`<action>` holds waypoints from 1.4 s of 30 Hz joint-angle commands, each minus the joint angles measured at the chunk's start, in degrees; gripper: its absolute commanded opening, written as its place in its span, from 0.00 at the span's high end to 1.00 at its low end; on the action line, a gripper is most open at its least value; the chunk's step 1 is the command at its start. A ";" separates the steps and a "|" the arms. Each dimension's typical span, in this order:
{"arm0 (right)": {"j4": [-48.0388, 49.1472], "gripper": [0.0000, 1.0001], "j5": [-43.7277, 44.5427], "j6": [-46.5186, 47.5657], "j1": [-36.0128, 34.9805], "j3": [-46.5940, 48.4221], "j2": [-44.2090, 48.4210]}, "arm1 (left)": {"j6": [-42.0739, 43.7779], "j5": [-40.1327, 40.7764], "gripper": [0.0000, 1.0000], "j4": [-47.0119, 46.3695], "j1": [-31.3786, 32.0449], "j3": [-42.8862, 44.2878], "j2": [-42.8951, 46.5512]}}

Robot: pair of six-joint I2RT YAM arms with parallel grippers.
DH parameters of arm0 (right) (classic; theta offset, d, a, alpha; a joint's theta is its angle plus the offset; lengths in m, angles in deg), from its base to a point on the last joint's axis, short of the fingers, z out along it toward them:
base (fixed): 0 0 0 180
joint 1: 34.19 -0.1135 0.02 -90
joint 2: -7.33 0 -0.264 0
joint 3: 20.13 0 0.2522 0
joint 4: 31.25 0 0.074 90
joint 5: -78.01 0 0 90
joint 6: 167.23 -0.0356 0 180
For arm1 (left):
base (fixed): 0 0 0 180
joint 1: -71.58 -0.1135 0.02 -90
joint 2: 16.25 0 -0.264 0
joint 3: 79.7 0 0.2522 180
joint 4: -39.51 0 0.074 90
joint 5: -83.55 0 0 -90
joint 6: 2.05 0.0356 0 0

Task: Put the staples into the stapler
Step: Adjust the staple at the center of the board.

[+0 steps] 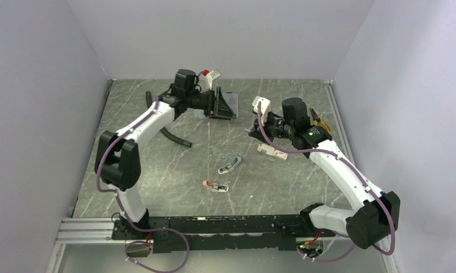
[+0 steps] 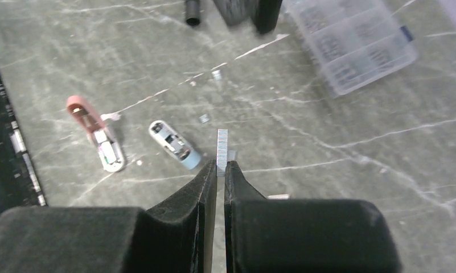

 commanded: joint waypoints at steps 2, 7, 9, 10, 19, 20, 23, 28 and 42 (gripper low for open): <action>-7.02 1.00 -13.02 -4.05 0.49 0.61 -1.95 | 41.86 2.91 0.30 10.22 -0.76 -1.40 13.82; -9.85 1.00 -22.93 -7.19 1.02 2.80 -5.91 | 71.97 6.37 0.26 18.46 2.82 -5.40 20.41; -11.80 1.00 -26.54 -8.07 1.02 4.96 -7.96 | 80.98 9.54 0.26 22.23 6.55 -6.07 21.55; -12.59 1.00 -28.28 -8.55 1.02 5.82 -8.81 | 85.60 10.85 0.26 24.28 8.12 -6.21 21.80; -10.99 1.00 -34.29 -13.41 2.47 6.24 -11.25 | 98.47 23.32 0.30 29.45 17.52 -7.09 20.75; -9.69 1.00 -35.27 -14.62 3.16 5.95 -11.43 | 98.62 24.87 0.31 28.87 18.30 -7.45 20.73; -8.54 1.00 -37.93 -16.43 5.09 5.71 -12.95 | 97.41 28.15 0.35 25.89 19.80 -8.80 20.67; -7.08 1.00 -40.34 -17.86 6.10 5.12 -15.22 | 95.61 35.45 0.38 20.67 22.53 -10.92 20.25; -5.72 1.00 -43.04 -19.56 7.34 4.79 -20.33 | 95.88 45.40 0.49 13.94 26.26 -13.13 19.58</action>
